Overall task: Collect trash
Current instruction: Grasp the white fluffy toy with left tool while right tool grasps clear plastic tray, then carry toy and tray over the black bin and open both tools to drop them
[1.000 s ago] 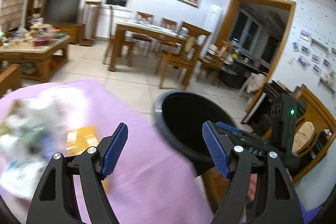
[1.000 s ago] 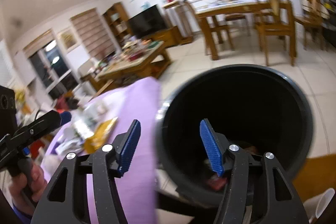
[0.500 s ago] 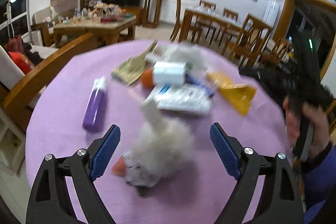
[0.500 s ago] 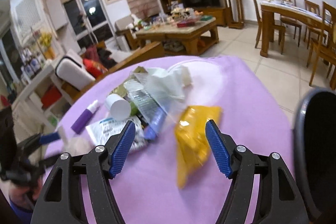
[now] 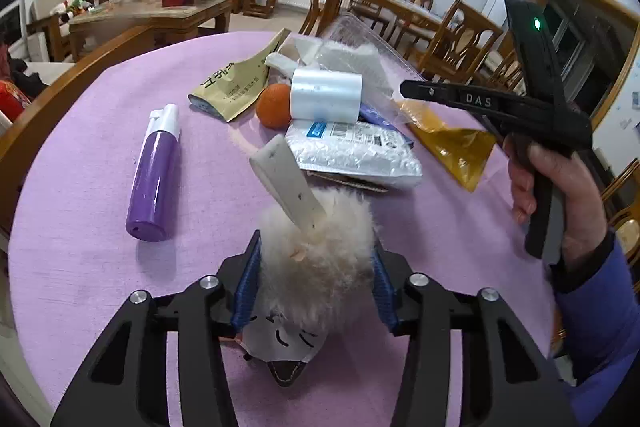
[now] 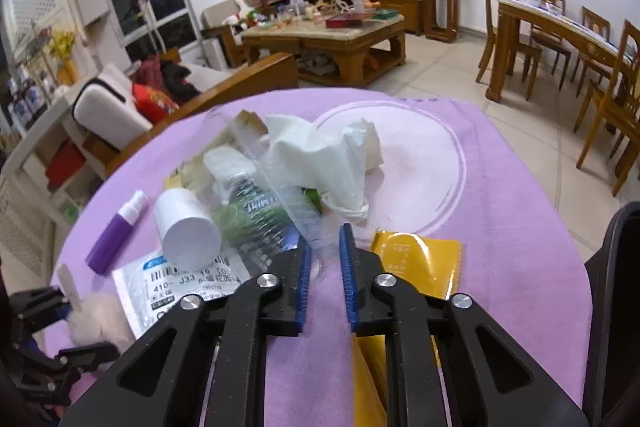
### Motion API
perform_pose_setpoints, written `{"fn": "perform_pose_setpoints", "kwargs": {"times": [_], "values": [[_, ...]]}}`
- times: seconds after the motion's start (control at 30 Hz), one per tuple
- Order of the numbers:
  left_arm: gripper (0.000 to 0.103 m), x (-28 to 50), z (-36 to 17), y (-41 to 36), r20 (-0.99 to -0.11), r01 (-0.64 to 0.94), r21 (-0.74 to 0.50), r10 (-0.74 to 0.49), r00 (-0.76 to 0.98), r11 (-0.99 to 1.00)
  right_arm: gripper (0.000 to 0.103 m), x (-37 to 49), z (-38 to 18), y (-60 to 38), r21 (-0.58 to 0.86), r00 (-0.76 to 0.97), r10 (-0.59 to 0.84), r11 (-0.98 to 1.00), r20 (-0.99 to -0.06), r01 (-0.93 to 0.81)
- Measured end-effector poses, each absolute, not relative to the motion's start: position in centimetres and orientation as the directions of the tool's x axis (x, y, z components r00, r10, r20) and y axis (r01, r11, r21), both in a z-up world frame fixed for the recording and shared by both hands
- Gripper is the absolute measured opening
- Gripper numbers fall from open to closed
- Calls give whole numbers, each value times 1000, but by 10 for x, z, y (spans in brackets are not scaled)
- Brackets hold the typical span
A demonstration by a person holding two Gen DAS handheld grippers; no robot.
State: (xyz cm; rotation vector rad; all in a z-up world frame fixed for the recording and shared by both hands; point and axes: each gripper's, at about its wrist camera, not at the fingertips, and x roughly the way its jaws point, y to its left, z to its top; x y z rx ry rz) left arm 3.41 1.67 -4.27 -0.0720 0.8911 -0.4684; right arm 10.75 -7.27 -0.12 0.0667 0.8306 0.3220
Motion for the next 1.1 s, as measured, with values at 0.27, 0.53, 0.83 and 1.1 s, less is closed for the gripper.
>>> {"fn": "perform_pose_setpoints", "kwargs": {"times": [0.27,0.53,0.83,1.1], "values": [[45,27,-10,46,-587,342,-350,-489,645,872,10,80,23,-95,269,684,374,927,-626,-261],[45,35,36,51,-449,357,-463,-562,694,811,10,32,52,-142,327,718,428,901,-549,-287],[45,51,64,-49,-430,503,-386,-633,644,774,10,-9,69,-219,359,788,377,909,-486,-213],[45,70,66,-143,-440,607,-346,-695,569,716,10,-44,70,-318,401,852,269,913,-450,-76]]}}
